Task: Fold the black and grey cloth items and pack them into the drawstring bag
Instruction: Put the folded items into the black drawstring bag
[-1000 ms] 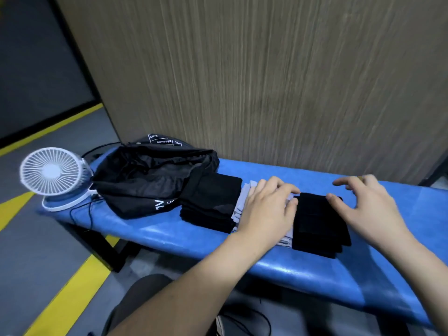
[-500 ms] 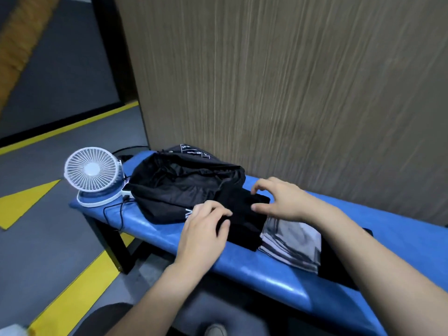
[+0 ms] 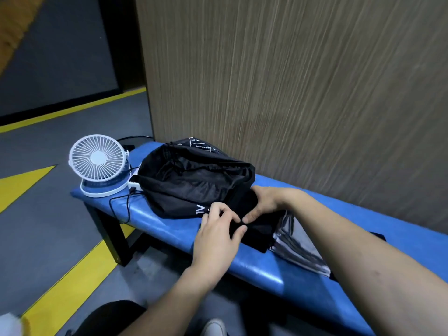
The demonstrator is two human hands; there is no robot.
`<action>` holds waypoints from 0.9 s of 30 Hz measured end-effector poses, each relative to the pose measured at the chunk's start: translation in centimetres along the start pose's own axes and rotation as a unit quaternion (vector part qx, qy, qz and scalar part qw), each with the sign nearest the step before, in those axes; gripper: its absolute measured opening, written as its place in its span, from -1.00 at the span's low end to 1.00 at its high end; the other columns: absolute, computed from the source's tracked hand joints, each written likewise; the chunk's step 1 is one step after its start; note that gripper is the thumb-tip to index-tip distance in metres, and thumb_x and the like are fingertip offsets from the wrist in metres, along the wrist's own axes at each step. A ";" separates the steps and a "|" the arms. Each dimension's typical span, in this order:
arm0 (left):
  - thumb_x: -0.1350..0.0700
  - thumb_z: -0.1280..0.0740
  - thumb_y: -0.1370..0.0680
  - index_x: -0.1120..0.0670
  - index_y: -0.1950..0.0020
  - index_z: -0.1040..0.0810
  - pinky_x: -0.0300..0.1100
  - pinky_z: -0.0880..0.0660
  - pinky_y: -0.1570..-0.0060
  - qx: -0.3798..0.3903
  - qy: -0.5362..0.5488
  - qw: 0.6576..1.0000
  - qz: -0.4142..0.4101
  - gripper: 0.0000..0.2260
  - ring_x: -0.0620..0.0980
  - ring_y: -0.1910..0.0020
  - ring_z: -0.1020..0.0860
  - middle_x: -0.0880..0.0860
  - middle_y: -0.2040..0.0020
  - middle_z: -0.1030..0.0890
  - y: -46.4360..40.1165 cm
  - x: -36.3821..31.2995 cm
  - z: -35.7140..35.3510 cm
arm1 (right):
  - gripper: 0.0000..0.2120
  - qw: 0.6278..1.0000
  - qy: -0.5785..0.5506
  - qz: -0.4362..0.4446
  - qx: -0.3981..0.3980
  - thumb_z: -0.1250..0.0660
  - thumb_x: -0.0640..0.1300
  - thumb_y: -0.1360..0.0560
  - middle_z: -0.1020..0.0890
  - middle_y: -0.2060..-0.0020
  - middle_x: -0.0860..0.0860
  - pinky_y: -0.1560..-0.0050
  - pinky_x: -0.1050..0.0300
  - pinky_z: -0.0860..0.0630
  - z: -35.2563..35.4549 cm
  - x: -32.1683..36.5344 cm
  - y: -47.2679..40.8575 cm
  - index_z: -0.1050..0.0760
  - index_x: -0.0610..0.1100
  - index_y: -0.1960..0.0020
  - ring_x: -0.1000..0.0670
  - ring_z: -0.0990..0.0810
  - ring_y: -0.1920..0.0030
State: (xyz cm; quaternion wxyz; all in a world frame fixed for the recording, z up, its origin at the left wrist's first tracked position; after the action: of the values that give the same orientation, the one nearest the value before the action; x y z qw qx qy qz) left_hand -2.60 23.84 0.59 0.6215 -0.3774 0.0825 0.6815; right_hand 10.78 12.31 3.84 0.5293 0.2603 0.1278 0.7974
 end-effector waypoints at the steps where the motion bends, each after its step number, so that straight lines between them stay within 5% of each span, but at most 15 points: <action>1: -0.14 -0.37 -0.51 -0.11 0.03 -0.43 -0.07 -0.47 -0.02 -0.008 0.005 1.000 0.011 -0.82 -0.05 -0.06 -0.43 -0.20 -0.10 -0.30 0.1 0.2 0.1 | -0.14 1.000 -0.007 -0.001 0.007 -0.61 0.18 -0.26 -0.51 -0.32 0.05 -0.31 0.10 -0.41 -0.3 0.2 0.1 -0.31 -0.05 -0.42 -0.02 -0.49 -0.30; 7: -0.09 -0.46 -0.46 -0.05 -0.04 -0.41 -0.05 -0.40 -0.14 -0.056 0.046 0.990 0.125 -0.71 0.09 -0.11 -0.42 -0.05 -0.13 -0.29 0.5 2.6 0.8 | -0.09 0.998 -0.055 -0.010 -0.025 -0.46 0.37 -0.32 -0.49 -0.36 -0.06 -0.36 -0.02 -0.39 -3.3 1.5 1.2 -0.23 -0.12 -0.46 -0.11 -0.46 -0.36; 11: 0.08 -0.45 -0.48 -0.12 -0.07 -0.41 -0.07 -0.38 -0.25 -0.023 0.164 0.963 0.211 -0.73 0.05 -0.16 -0.46 0.00 -0.11 -0.31 1.3 4.5 1.2 | -0.25 0.985 -0.155 0.020 -0.073 -0.44 0.17 -0.45 -0.51 -0.34 -0.09 -0.33 0.04 -0.40 -4.0 2.9 2.8 -0.21 -0.12 -0.46 -0.11 -0.49 -0.33; 15: 0.07 -0.42 -0.46 -0.22 -0.06 -0.46 -0.15 -0.44 -0.12 -0.008 0.324 0.907 0.268 -0.73 -0.16 -0.10 -0.47 0.00 -0.14 -0.40 2.4 4.5 1.8 | -0.43 0.934 -0.337 0.067 -0.099 -0.46 -0.11 -0.47 -0.61 -0.18 -0.02 -0.08 0.20 -0.55 -4.5 4.2 5.3 -0.28 -0.07 -0.39 0.01 -0.61 -0.12; 20: -0.02 -0.47 -0.38 -0.18 -0.06 -0.55 0.06 -0.50 -0.25 -0.020 0.493 0.824 0.279 -0.72 0.07 -0.19 -0.58 0.12 -0.23 -0.55 4.3 3.2 2.5 | -0.50 0.863 -0.486 0.117 -0.076 -0.48 -0.21 -0.46 -0.67 -0.12 -0.03 -0.09 0.11 -0.63 -4.8 5.0 7.7 -0.39 -0.03 -0.33 -0.02 -0.69 -0.08; 24: 0.18 -0.43 -0.50 -0.04 -0.20 -0.54 -0.06 -0.56 -0.06 -0.003 0.612 0.752 0.246 -0.70 0.01 -0.13 -0.64 0.05 -0.21 -0.61 4.9 0.9 3.8 | -0.55 0.833 -0.527 0.162 -0.049 -0.45 -0.24 -0.49 -0.68 -0.15 -0.07 -0.11 0.07 -0.62 -3.2 5.4 9.3 -0.44 -0.01 -0.32 -0.09 -0.67 -0.14; 27: 0.29 -0.40 -0.49 -0.01 -0.23 -0.53 -0.14 -0.57 0.02 -0.024 0.626 0.753 0.203 -0.65 -0.06 -0.08 -0.65 0.02 -0.18 -0.63 4.2 -0.4 6.5 | -0.54 0.820 -0.534 0.198 -0.050 -0.44 -0.23 -0.50 -0.66 -0.20 -0.06 -0.24 -0.02 -0.56 -1.5 6.0 10.2 -0.44 0.00 -0.34 -0.09 -0.65 -0.19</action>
State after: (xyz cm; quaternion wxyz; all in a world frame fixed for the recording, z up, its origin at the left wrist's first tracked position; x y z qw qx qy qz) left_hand -9.11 26.45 3.91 0.2689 -0.7090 0.5114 0.4044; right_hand 0.18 13.70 9.13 0.3573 0.6380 -0.2693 0.6267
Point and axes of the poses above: each hand's wrist, its own y-axis away from the middle knuckle, its own z-axis out of the back of the hand, x = y × z, the point moved 6 cm from there along -y, towards the middle knuckle
